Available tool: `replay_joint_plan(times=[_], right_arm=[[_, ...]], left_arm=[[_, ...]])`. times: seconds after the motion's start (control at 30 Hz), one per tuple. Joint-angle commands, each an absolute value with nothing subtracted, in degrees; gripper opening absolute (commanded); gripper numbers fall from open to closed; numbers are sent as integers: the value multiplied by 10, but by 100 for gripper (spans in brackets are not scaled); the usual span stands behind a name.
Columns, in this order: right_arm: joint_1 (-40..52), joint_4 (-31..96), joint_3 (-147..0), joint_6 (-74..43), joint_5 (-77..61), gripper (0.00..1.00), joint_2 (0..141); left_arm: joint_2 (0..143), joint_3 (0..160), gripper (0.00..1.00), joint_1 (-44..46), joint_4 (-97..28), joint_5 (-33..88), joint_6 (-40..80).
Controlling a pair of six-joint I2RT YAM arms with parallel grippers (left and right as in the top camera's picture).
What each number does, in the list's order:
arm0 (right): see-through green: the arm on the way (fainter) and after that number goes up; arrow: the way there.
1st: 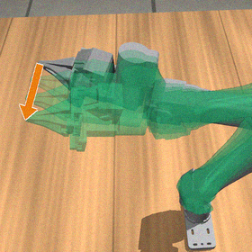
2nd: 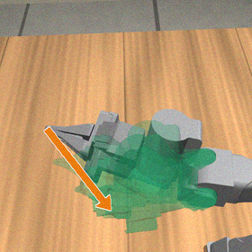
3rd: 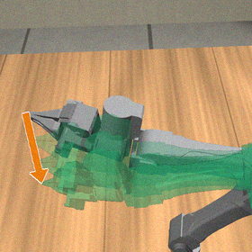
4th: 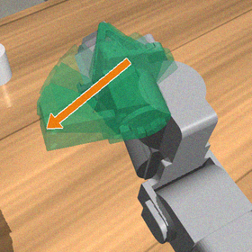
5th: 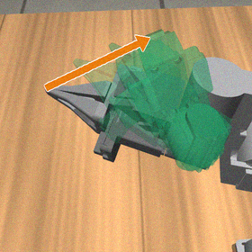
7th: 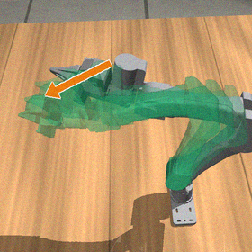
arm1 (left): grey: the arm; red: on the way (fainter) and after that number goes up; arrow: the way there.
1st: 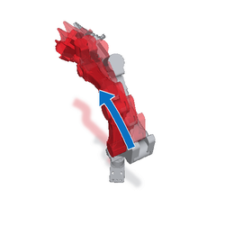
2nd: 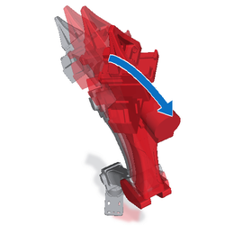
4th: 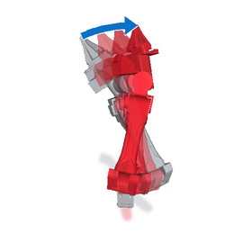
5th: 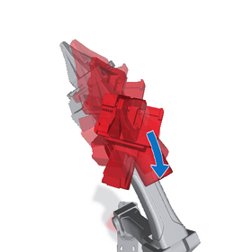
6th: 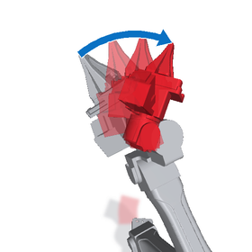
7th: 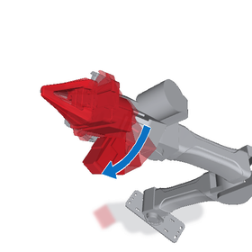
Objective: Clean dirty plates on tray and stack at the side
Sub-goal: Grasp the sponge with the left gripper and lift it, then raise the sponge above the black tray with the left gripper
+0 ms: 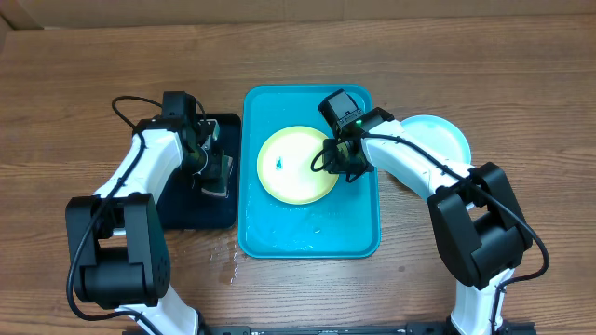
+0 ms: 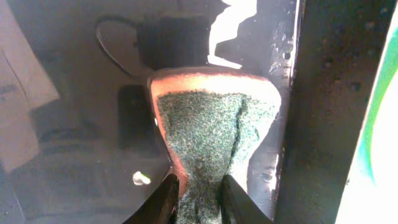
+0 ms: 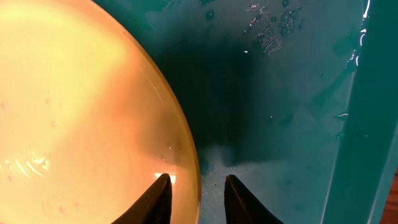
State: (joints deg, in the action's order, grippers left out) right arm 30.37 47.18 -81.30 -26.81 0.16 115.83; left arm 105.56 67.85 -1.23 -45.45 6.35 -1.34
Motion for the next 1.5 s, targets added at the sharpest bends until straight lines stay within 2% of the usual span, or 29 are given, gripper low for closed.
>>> replay_joint_plan(times=[0.0,0.47,0.9,1.0,1.07,1.1,1.2,1.27,1.3,1.47], right_arm=[[302,470,-809,-270,-1,30,1161],[302,470,-809,-270,-1,30,1161],[302,470,-809,-270,-1,30,1161],[302,470,-809,-270,-1,30,1161],[302,470,-809,-270,-1,30,1161],[302,470,-809,-270,-1,31,1161],[302,470,-809,-270,-1,42,1161],[302,470,-809,-270,-1,43,1161],[302,470,-809,-270,-1,41,1161],[302,471,-809,-277,-1,16,1161]], left_arm=[[1045,691,24,-13,-459,72,-22],[1046,665,24,-11,-434,75,-22],[1046,648,19,-10,-415,75,-21],[1047,644,15,-10,-415,79,-11],[1047,644,4,-10,-417,96,-11],[1047,645,4,-10,-417,102,-11],[1044,652,4,-11,-423,100,-14],[1040,666,4,-13,-438,92,-15],[1032,684,4,-17,-458,83,-13],[985,726,4,-19,-495,84,8]])
